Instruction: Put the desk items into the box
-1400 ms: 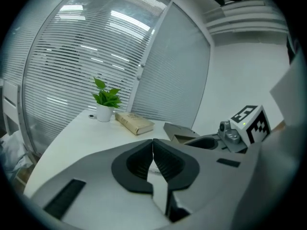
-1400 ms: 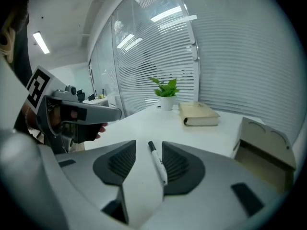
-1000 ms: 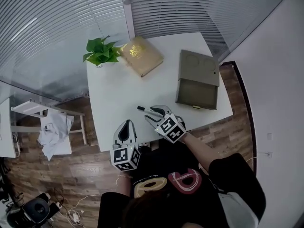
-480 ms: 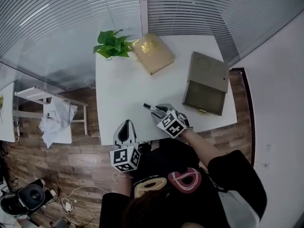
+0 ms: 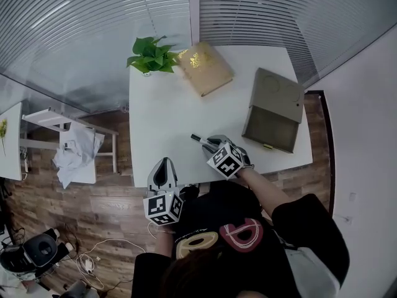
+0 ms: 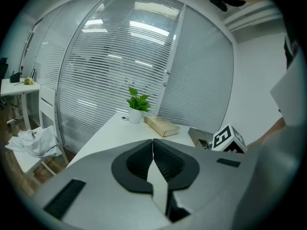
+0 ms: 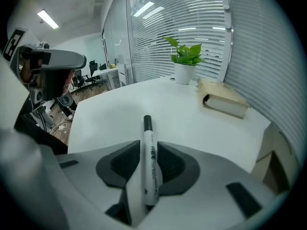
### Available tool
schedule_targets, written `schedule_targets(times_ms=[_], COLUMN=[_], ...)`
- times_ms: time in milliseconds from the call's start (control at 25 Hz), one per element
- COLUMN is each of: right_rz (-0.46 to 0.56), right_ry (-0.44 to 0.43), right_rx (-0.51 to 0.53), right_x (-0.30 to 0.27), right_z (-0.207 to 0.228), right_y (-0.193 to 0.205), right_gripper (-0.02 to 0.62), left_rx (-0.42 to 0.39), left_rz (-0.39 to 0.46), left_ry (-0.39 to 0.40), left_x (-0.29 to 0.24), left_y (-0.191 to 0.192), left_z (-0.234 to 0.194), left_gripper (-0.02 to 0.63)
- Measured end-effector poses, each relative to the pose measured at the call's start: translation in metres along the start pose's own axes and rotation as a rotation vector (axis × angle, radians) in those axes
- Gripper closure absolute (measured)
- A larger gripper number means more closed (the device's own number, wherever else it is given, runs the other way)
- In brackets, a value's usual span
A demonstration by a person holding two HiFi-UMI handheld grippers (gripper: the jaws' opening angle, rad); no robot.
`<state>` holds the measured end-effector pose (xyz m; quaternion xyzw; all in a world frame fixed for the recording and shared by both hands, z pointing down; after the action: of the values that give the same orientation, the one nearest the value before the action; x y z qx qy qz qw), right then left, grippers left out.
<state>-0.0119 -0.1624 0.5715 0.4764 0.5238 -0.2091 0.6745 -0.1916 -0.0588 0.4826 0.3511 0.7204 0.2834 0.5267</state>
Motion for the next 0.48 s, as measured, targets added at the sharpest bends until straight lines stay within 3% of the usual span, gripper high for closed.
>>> schedule_targets(times_ms=[480], right_rz=[-0.005], right_ry=[-0.022], right_rx=[0.016], right_x=[-0.0006], right_z=[-0.0014], right_y=[0.0], right_gripper=[0.514], left_rx=[0.01], left_rz=[0.004], left_ry=[-0.011], left_x=[-0.0024], left_y=[-0.0008], left_z=[-0.003], left_gripper=[0.588])
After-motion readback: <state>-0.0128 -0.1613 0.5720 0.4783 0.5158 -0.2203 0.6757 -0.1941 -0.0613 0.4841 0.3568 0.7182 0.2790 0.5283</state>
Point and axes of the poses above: the fingertips, and each gripper's own axes: x backward along the fingers, z to its right, y out of its underside, the point moved 8 cm from there along x, backward along the fingers, and after that the axes turned 13 degrees about -z, right-handed, at the moved point
